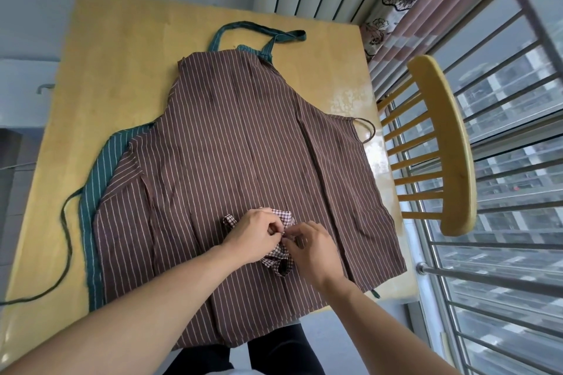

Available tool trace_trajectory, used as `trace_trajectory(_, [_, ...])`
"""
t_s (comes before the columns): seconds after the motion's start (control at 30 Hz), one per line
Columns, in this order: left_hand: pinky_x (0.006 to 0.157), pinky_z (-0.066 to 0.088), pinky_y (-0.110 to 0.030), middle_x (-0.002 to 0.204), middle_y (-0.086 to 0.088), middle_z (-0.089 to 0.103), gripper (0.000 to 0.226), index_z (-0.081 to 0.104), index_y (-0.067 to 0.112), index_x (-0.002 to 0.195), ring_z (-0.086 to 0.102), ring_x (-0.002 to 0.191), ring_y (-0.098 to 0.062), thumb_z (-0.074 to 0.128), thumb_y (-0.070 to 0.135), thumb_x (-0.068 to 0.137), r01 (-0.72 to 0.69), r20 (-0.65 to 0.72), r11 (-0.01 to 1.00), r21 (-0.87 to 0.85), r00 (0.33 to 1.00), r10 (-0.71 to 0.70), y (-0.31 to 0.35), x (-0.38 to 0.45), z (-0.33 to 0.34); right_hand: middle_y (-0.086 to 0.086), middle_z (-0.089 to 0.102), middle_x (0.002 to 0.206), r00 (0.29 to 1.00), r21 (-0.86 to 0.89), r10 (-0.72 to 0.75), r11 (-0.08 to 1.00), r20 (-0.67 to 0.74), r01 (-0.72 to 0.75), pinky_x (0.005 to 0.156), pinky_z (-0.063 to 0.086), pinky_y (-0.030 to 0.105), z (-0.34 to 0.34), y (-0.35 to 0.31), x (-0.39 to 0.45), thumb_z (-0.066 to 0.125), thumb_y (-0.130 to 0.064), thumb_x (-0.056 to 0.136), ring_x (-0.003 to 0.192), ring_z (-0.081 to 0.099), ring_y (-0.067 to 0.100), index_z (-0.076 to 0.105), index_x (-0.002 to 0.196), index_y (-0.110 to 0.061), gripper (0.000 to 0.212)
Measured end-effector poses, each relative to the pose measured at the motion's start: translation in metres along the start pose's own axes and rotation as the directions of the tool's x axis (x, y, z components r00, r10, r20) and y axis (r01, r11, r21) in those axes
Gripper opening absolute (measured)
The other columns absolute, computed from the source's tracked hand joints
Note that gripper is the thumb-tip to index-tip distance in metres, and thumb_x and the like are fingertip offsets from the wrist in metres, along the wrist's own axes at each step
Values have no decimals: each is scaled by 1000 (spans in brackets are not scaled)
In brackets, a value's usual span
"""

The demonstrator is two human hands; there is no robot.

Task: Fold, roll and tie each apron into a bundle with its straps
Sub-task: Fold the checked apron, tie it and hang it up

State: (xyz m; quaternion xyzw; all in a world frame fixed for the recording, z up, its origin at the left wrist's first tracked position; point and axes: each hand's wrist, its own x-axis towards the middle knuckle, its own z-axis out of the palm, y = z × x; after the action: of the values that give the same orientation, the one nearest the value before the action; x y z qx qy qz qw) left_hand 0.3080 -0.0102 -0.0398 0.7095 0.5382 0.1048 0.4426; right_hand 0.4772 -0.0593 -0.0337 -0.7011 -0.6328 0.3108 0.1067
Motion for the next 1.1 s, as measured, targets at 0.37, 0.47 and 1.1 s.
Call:
trace_trajectory(0.37, [90, 54, -30, 95, 11, 60, 5, 76, 19, 89, 62, 90, -7, 76, 14, 89, 29, 22, 997, -72, 999, -28, -9, -2, 1, -16, 67, 95, 1000, 132, 9, 991, -26, -5, 80, 55, 18, 4, -2, 0, 79, -19, 88, 86, 66, 1, 79, 104, -21, 16])
trace_trajectory(0.47, [96, 47, -25, 100, 10, 62, 4, 78, 19, 91, 59, 95, -4, 76, 15, 90, 36, 24, 997, -73, 999, -34, -11, -1, 2, -13, 72, 96, 1000, 151, 7, 989, -25, -4, 82, 56, 18, 5, -1, 0, 81, -17, 85, 86, 68, 1, 81, 102, -19, 16])
trace_trajectory(1.1, [85, 56, -28, 94, 11, 59, 7, 72, 21, 86, 61, 84, -3, 74, 16, 90, 30, 5, 996, -85, 1000, -29, -8, -1, 7, -17, 68, 81, 991, 138, 69, 989, -113, -53, 64, 47, 13, 6, -4, -8, 73, -18, 93, 72, 62, -2, 74, 94, -22, 4])
